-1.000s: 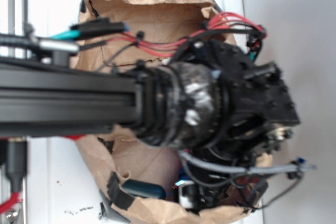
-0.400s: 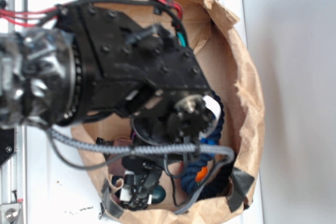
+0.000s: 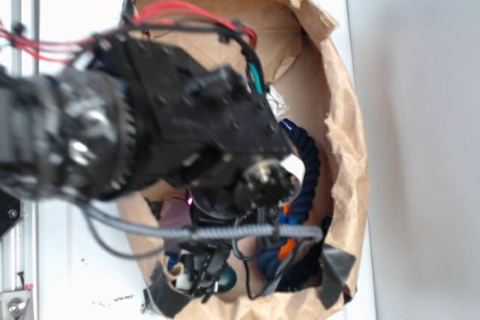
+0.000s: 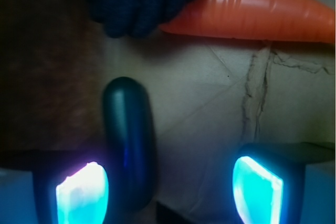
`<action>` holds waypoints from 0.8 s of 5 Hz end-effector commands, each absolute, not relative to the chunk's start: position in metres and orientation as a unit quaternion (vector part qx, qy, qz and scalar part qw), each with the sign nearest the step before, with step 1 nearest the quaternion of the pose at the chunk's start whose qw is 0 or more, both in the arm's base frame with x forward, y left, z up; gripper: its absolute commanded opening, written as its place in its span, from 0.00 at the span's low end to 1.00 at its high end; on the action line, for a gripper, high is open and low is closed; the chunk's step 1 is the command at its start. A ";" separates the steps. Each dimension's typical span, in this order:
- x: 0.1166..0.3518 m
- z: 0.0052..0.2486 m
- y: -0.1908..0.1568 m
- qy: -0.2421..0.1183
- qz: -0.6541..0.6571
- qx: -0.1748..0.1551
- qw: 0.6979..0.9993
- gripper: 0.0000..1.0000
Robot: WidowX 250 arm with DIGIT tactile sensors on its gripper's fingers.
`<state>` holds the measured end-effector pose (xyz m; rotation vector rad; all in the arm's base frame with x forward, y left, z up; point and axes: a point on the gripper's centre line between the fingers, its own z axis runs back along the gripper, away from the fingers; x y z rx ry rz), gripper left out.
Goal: Grab the plastic pickle.
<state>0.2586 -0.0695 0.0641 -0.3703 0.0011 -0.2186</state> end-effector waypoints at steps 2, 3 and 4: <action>0.243 0.049 -0.095 0.007 -0.132 -0.201 0.971 1.00; 0.236 0.042 -0.102 0.020 -0.153 -0.208 0.966 1.00; 0.216 0.041 -0.105 0.055 -0.164 -0.233 0.957 1.00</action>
